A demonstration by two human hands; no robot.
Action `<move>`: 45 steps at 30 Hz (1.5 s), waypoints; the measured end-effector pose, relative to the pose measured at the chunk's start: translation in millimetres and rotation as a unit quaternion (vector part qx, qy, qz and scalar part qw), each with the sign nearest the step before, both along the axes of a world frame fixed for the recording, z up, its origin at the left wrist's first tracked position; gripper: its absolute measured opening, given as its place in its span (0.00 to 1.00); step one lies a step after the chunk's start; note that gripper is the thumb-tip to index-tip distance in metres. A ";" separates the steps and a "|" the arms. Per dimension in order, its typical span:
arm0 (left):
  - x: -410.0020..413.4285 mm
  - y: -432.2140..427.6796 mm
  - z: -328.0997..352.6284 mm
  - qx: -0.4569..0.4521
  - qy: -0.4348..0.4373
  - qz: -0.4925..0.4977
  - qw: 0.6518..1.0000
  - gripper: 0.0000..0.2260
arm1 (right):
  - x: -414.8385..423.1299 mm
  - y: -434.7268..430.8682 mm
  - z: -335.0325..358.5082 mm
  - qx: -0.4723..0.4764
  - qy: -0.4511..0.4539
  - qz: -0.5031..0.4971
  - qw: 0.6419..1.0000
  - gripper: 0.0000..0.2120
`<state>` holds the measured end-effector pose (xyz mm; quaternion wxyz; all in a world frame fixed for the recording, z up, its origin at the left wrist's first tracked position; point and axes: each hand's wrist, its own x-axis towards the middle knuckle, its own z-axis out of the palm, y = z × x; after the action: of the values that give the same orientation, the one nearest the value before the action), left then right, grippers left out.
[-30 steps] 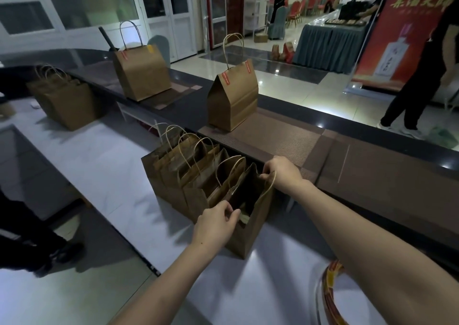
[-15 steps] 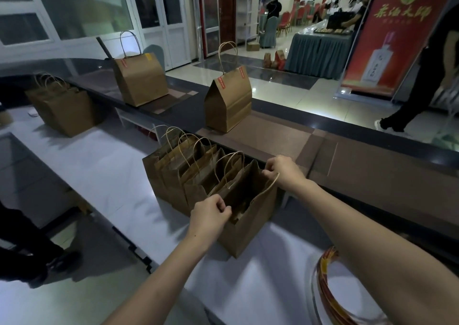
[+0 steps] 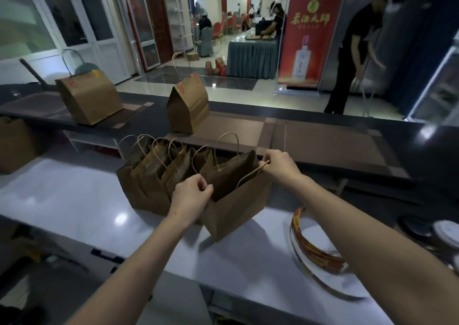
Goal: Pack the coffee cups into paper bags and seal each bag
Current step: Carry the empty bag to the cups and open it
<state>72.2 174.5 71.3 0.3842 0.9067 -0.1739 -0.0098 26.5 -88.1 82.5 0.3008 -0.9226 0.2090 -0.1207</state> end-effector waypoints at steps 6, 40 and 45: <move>-30.8 -7.0 17.4 -0.019 0.001 -0.077 0.997 0.07 | -82.2 5.3 5.3 0.008 -0.022 -0.088 0.996 0.05; -421.1 -289.5 -4.9 0.010 0.029 -0.319 0.947 0.07 | -594.3 -187.2 -19.8 0.051 0.016 -0.376 0.925 0.09; -455.7 -323.9 -9.2 0.015 0.021 -0.328 0.944 0.06 | -633.8 -219.0 -26.3 0.063 0.008 -0.384 0.921 0.09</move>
<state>-383.5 -149.4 62.1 0.3499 0.8044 -0.4538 -0.1569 -607.3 -307.1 56.3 0.2873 -0.7516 0.5570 -0.2057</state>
